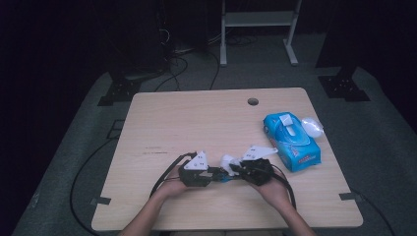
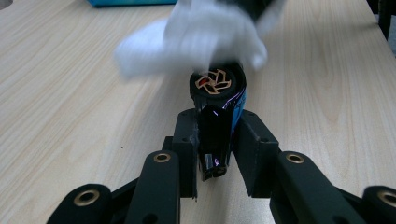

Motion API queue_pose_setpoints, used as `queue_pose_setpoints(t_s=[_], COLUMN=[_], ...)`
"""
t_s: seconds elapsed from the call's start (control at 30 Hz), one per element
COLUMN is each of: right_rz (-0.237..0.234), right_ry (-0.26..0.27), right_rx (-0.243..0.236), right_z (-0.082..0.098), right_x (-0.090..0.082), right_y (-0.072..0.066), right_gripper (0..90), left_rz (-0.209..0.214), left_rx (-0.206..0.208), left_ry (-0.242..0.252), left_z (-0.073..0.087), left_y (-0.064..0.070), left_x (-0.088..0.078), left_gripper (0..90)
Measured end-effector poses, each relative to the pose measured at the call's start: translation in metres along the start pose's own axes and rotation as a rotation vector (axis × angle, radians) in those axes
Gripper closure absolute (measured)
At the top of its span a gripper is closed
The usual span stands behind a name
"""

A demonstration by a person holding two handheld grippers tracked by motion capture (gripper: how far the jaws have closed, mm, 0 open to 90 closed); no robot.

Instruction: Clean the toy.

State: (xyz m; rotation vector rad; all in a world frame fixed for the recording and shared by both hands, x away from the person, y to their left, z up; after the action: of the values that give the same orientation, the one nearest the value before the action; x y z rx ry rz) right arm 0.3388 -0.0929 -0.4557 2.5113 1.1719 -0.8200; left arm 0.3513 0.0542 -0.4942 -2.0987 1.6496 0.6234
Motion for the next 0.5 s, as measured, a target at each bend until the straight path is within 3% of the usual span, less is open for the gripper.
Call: queue_pose_setpoints(t_s=[0.1, 0.17, 0.27, 0.37, 0.43, 0.5], right_rz=[-0.037, -0.031, -0.002, 0.007, -0.03, -0.041], right_ry=[-0.002, -0.01, -0.011, -0.012, -0.007, -0.017], right_rx=[-0.033, -0.06, -0.041, 0.013, 0.039, -0.001], right_z=[-0.008, -0.009, -0.005, -0.002, -0.004, -0.008], right_x=[0.011, 0.014, 0.008, 0.004, 0.005, 0.011], right_y=[-0.014, -0.016, -0.005, 0.005, -0.001, -0.013], right_gripper=[84.1, 84.0, 84.0, 84.0, 84.0, 84.0], left_rz=[0.003, 0.003, 0.001, 0.0, -0.001, -0.004], left_rx=[0.005, 0.004, -0.002, -0.004, -0.003, -0.002], left_ry=[-0.002, -0.003, -0.003, 0.002, 0.001, 0.0], left_z=[0.0, 0.001, 0.001, 0.0, 0.0, 0.0], left_y=[0.0, -0.001, -0.001, -0.001, -0.001, -0.001], left_x=[-0.001, -0.002, -0.002, 0.0, 0.0, 0.0], left_gripper=[70.7, 70.9, 70.9, 71.0, 71.0, 70.9])
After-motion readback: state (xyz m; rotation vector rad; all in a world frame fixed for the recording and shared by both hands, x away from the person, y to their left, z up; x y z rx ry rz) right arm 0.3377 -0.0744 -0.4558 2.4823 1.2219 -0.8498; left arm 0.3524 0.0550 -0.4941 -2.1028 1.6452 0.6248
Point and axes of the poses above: each handheld gripper's, and its own axes: x roughly forward along the jaws, z roughly out of its underside, y roughly to its right, the point moved 6 cm from there along x, roughly forward along the jaws, and after that the axes turned 1 degree about z, right-handed, at the moved point
